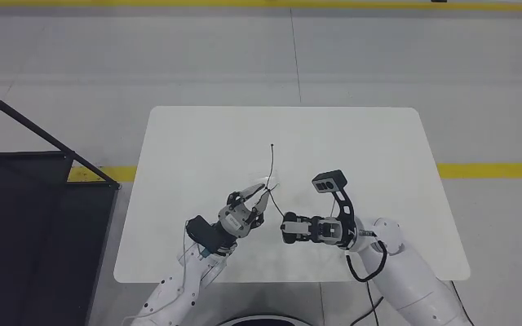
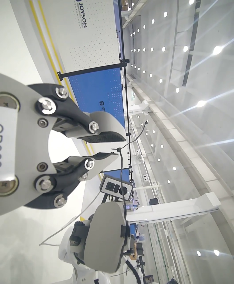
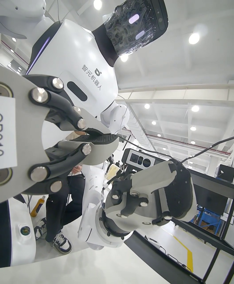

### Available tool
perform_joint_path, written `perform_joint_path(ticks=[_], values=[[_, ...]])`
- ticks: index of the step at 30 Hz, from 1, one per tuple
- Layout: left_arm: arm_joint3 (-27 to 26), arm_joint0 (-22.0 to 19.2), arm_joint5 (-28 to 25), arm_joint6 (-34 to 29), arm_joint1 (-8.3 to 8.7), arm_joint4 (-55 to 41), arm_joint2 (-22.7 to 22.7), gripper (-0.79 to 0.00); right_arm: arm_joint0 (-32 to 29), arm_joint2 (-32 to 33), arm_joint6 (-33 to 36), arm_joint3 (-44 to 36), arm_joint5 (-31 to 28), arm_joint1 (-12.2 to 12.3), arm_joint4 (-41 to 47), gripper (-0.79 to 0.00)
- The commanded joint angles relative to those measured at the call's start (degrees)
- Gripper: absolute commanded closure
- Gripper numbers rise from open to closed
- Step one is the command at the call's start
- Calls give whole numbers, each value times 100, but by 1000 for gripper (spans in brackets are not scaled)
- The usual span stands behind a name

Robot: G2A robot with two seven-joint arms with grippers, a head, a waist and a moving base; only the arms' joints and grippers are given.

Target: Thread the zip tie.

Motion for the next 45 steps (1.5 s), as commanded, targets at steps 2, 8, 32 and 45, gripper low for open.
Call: perform_joint_path(ticks=[2,8,32,45], values=[[-7,-3,-4,5,1,19,4,-157,-7,21,16,2,16,-12,-4,0],[-5,-6,-10,3,3,48,13,0,-25,59,36,-9,36,-36,-16,0],[61,58,-523,169,98,540,24,0,-258,643,-368,-392,-367,-53,-86,0],[-24,252,-1354,237,275,1108,-43,0,-21,635,-250,-105,-248,-114,88,0]])
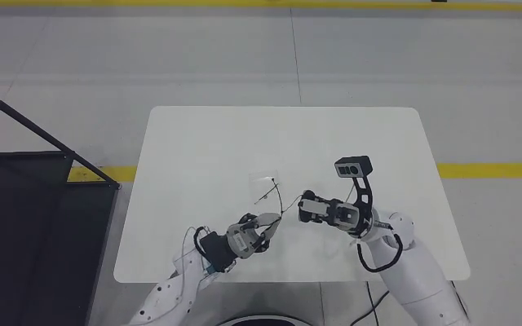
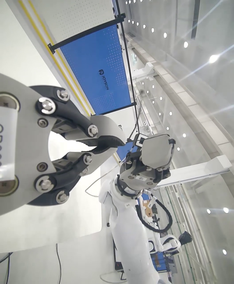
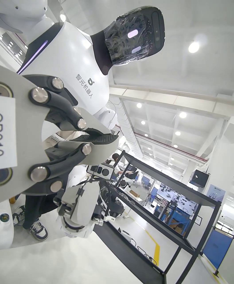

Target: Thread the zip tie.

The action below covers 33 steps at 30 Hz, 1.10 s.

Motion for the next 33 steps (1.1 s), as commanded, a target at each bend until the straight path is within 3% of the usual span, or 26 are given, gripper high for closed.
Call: perform_joint_path(ticks=[1,11,33], values=[[-28,30,-166,34,33,67,-14,0,34,-5,24,41,24,-12,24,0],[-189,189,-825,69,202,559,-50,0,143,22,53,210,53,-70,102,0],[-260,349,-1209,233,479,761,-170,0,172,158,-32,354,-32,-193,220,0]])
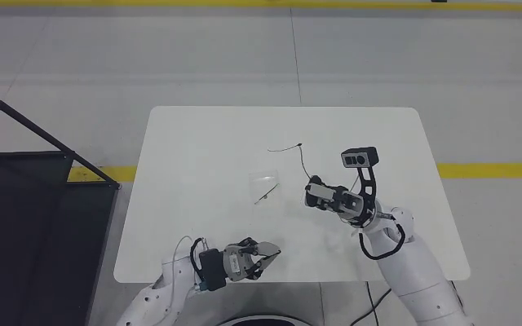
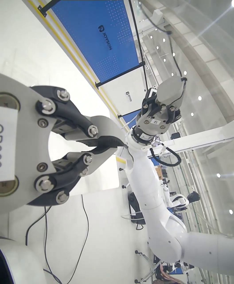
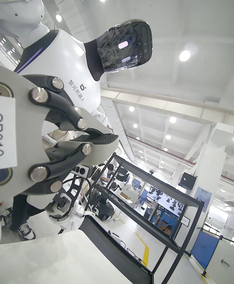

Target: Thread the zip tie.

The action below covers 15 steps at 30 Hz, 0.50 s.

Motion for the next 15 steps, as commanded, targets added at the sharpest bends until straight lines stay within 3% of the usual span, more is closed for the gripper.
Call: perform_joint_path(ticks=[1,4,7,9,14,15], values=[[11,-9,29,20,17,-29,-1,0,-9,9,1,-12,1,-9,-19,0],[22,-12,144,35,23,-197,-2,0,-14,1,32,-29,32,-21,-90,0],[23,-36,285,16,23,-378,-12,-182,-1,-18,98,-35,98,-26,-213,0],[28,-44,442,4,12,-568,-13,-209,12,-26,136,-35,136,-27,-319,0],[54,-79,765,-148,-24,-1218,-73,-419,-3,7,108,-42,109,-3,-867,0],[63,-73,846,-200,-32,-1396,-110,-634,-17,22,90,-68,90,10,-1066,0]])
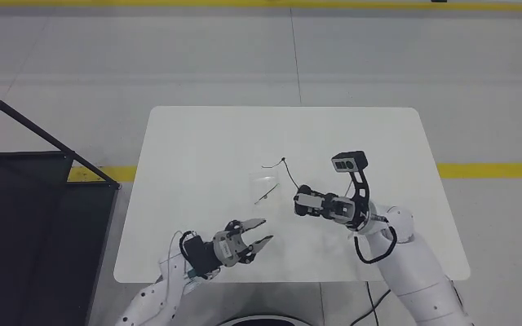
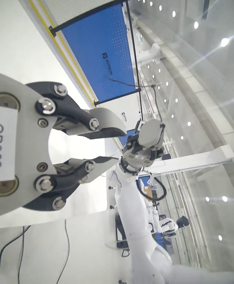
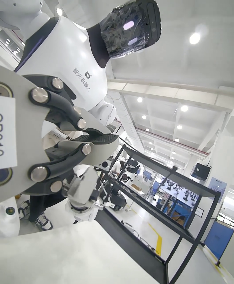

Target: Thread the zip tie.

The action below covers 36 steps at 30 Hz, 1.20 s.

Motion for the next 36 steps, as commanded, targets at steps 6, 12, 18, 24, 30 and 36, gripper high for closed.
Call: perform_joint_path(ticks=[6,12,18,24,30,36], values=[[-75,77,239,-254,-40,-1257,-238,-785,-289,215,-513,-494,-380,100,-1874,0],[-302,284,-12,-611,14,-1911,-665,-785,-915,272,-2189,-2018,430,127,-5300,0],[-526,653,-127,-994,111,-2105,-1269,-785,-1229,107,-2940,-2640,1199,104,-6555,0],[-532,677,-140,-1028,118,-2091,-1301,-785,-1229,107,-2940,-2640,1199,104,-6555,0],[-539,677,-128,-1056,117,-2102,-1300,-785,-1191,18,-2864,-2660,1060,113,-6786,0],[-602,624,-480,-1556,149,-2358,-1459,-785,-972,-165,-2055,-3096,1497,164,-8034,0]])
